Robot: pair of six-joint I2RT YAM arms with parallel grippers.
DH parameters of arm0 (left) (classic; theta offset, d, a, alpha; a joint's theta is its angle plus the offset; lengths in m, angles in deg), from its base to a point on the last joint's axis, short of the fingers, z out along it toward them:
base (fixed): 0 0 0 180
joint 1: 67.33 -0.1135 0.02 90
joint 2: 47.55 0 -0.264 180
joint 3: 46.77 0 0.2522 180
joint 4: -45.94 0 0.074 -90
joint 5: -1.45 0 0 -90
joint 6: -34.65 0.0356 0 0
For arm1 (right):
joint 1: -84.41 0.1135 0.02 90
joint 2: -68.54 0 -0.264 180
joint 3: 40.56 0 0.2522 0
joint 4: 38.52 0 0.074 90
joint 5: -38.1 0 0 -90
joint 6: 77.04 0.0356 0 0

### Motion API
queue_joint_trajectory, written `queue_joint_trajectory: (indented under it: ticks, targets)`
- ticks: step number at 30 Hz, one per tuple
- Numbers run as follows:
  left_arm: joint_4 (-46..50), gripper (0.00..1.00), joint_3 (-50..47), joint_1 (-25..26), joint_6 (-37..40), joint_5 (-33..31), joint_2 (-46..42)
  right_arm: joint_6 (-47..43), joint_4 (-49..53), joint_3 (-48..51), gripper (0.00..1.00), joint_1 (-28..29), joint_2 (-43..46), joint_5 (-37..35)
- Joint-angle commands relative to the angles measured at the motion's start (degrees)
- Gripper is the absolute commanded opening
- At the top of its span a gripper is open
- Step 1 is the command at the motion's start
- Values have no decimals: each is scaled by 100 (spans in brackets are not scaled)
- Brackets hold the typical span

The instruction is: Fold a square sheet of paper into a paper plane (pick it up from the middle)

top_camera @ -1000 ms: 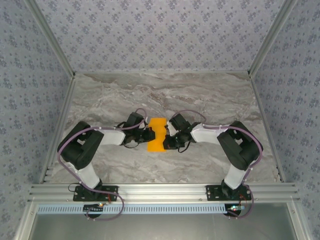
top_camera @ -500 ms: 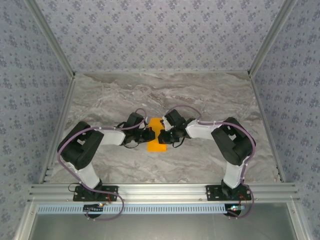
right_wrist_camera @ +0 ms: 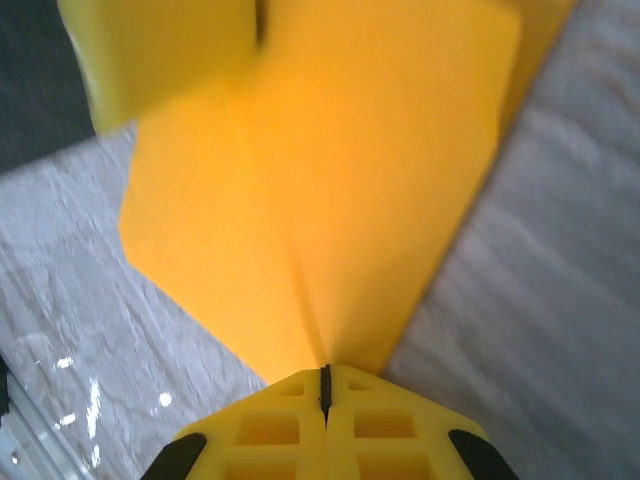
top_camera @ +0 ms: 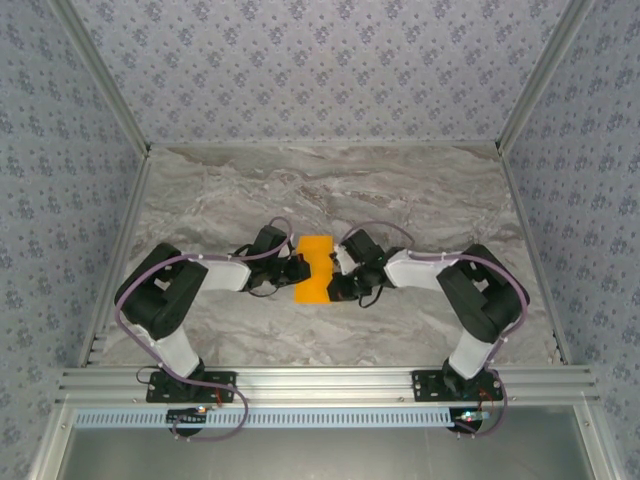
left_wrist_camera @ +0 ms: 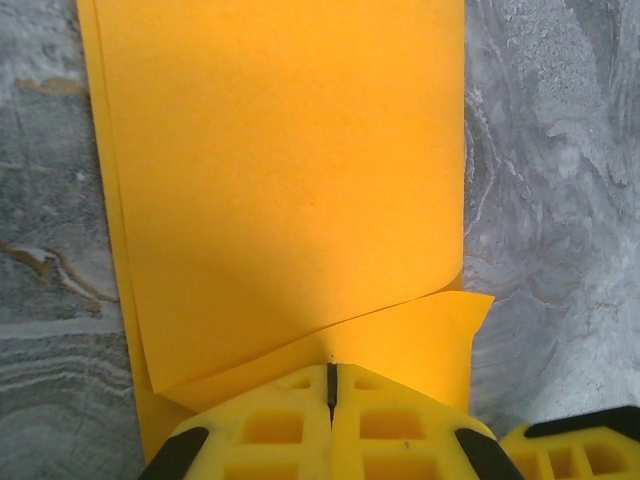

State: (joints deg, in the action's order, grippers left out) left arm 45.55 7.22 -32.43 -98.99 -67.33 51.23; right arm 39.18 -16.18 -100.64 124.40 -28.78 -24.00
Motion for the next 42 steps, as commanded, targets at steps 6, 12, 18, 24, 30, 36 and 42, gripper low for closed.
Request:
queue_joint_trajectory:
  ticks: [6,12,18,24,30,36,42]
  targets:
    - [514,0,-227,-9,-22,-456,203,-72,676,228,0,-107,492,58]
    - [484,0,-233,-5,-16,-418,192,19,451,-467,0,-17,109,-4]
    - [470,0,-265,-8,-40,-407,208,149,192,-854,0,-4,-603,0]
    - [494,0,-287,-9,-52,-441,203,168,174,-370,0,-2,-558,78]
    - [498,0,-277,-9,-29,-401,187,-359,740,351,0,-115,288,223]
    - [486,0,-111,-9,83,-206,22,117,486,396,5,-764,1015,-130]
    - [553,24,211,-1,-92,68,-476,569,-339,83,30,-1028,696,-159]
